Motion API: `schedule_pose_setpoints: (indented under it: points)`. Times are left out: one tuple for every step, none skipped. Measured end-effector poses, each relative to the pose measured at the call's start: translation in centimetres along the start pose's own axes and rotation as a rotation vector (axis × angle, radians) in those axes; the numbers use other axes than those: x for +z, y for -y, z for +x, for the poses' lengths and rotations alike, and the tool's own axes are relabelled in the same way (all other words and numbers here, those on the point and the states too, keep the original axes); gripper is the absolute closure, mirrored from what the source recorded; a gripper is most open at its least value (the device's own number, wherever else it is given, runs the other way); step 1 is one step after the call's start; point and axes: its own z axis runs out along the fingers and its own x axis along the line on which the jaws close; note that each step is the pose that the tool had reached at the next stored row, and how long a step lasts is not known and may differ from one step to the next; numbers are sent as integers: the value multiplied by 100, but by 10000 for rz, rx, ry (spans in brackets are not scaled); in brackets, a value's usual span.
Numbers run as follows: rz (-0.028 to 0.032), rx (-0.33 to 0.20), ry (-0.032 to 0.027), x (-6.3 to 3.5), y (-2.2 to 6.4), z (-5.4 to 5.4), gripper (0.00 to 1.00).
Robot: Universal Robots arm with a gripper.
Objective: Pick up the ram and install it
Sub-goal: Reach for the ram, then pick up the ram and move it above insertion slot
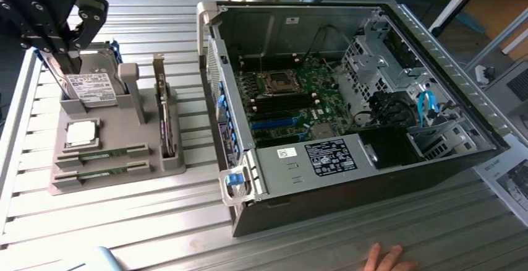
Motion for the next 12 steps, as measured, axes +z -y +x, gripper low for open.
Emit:
schedule_pose_setpoints:
  points:
    - [0,0,-1,5,7,-1,89]
    - [1,0,-3,8,13,-1,89]
    - [1,1,-4,12,18,-1,89]
    - [2,1,-6,12,18,-1,89]
    - [1,0,-5,13,19,-1,89]
    - [1,0,-5,13,19,-1,89]
    - [1,0,-5,13,19,-1,89]
    - [1,0,-4,14,19,-1,89]
    - [1,0,-5,13,19,-1,89]
    - [1,0,-5,13,19,-1,89]
    - [1,0,-5,13,19,-1,89]
    - [1,0,-5,13,19,-1,89]
